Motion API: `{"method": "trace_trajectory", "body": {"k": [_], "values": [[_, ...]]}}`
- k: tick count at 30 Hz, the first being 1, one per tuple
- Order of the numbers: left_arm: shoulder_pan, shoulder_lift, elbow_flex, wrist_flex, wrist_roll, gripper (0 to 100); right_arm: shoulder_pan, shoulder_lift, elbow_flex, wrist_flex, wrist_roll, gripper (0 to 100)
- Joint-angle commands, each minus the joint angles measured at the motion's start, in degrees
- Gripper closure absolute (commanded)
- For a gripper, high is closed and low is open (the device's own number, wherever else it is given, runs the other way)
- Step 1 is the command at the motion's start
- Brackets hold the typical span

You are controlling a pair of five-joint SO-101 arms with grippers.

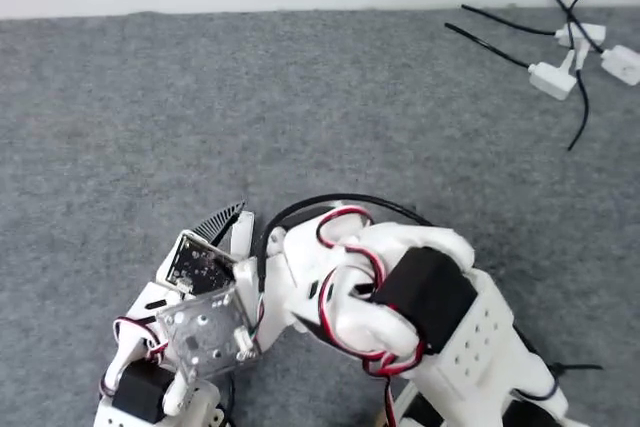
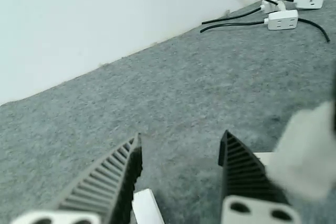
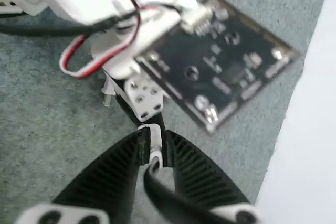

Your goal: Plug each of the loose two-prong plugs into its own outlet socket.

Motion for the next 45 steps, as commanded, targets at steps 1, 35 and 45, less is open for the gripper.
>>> {"method": "trace_trajectory", "body": {"k": [1, 35, 45], "values": [[-0.6, -1.0, -3.2, 0.3, 0.0, 76, 1.4, -1.6, -1.1, 1.5, 0.1, 98.9], [1.5, -1.0, -3.9, 2.6, -0.4, 76, 1.3, -2.1, 7.6, -4.5, 1.3, 98.9], [-3.4, -1.0, -5.4, 2.7, -0.4, 76, 2.0, -2.2, 9.4, -4.3, 1.3, 98.9]]}}
